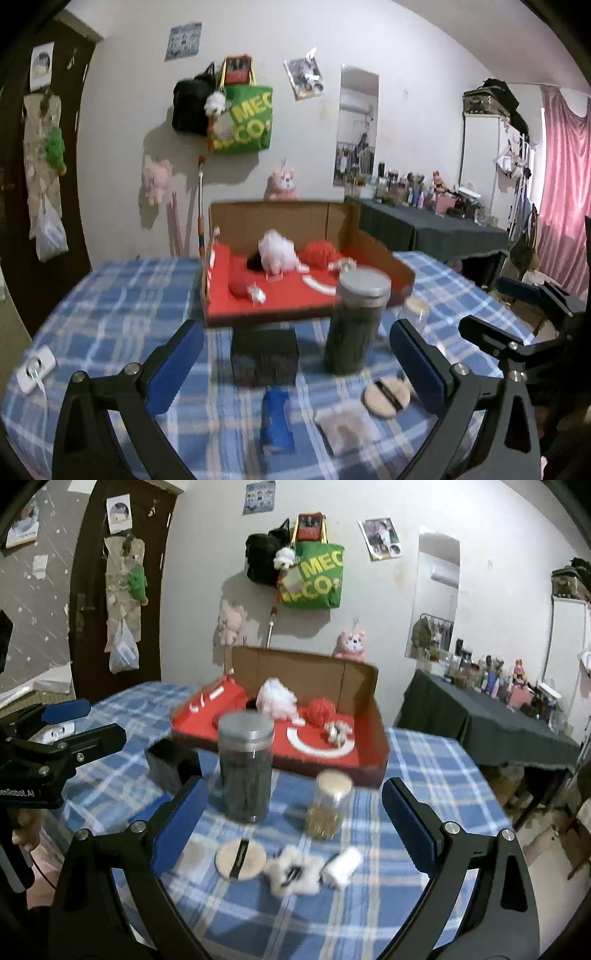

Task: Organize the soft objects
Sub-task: 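Withdraw both open tools from the box back over the table items, then grasp the blue rolled cloth with the left tool while the right tool grasps the beige powder puff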

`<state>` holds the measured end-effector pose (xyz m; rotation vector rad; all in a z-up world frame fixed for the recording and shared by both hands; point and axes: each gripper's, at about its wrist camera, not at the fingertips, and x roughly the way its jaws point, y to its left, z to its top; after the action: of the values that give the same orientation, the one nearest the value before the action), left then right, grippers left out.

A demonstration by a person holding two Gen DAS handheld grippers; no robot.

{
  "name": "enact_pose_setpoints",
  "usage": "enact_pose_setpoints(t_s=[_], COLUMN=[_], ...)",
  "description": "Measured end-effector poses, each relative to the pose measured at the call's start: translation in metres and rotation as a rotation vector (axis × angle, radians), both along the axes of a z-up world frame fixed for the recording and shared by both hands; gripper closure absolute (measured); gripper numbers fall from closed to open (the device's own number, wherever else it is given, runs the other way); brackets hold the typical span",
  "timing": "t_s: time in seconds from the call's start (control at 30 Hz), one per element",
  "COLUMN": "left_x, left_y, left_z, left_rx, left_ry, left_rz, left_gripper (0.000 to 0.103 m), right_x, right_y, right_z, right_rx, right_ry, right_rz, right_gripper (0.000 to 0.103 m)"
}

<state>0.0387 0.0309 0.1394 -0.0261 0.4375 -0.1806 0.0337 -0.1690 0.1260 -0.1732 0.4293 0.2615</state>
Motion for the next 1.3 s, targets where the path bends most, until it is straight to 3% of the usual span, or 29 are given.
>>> enact_pose_setpoints(t_s=[0.37, 0.6, 0.77, 0.87, 0.93, 1.07, 1.13, 1.3], left_x=[0.010, 0.023, 0.031, 0.035, 0.038, 0.039, 0.039, 0.035], left_y=[0.003, 0.011, 0.015, 0.014, 0.013, 0.011, 0.011, 0.010], left_z=[-0.075, -0.092, -0.100, -0.106, -0.110, -0.115, -0.114, -0.107], left_rx=[0.021, 0.047, 0.059, 0.069, 0.071, 0.092, 0.080, 0.059], left_ry=[0.186, 0.250, 0.287, 0.311, 0.325, 0.315, 0.313, 0.298], left_rz=[0.013, 0.041, 0.030, 0.004, -0.009, -0.024, -0.042, -0.056], left_gripper=[0.000, 0.000, 0.009, 0.017, 0.029, 0.049, 0.074, 0.077], right_x=[0.013, 0.024, 0.032, 0.035, 0.037, 0.040, 0.042, 0.037], right_y=[0.006, 0.022, 0.035, 0.040, 0.044, 0.044, 0.039, 0.031], right_z=[-0.068, -0.087, -0.097, -0.100, -0.104, -0.110, -0.109, -0.103], right_rx=[0.001, -0.030, -0.058, -0.061, -0.068, -0.046, -0.019, 0.037], right_ry=[0.129, 0.179, 0.217, 0.233, 0.256, 0.277, 0.289, 0.276], right_rz=[-0.003, 0.072, 0.112, 0.138, 0.154, 0.177, 0.184, 0.196], right_gripper=[0.007, 0.007, 0.009, 0.023, 0.042, 0.058, 0.065, 0.081])
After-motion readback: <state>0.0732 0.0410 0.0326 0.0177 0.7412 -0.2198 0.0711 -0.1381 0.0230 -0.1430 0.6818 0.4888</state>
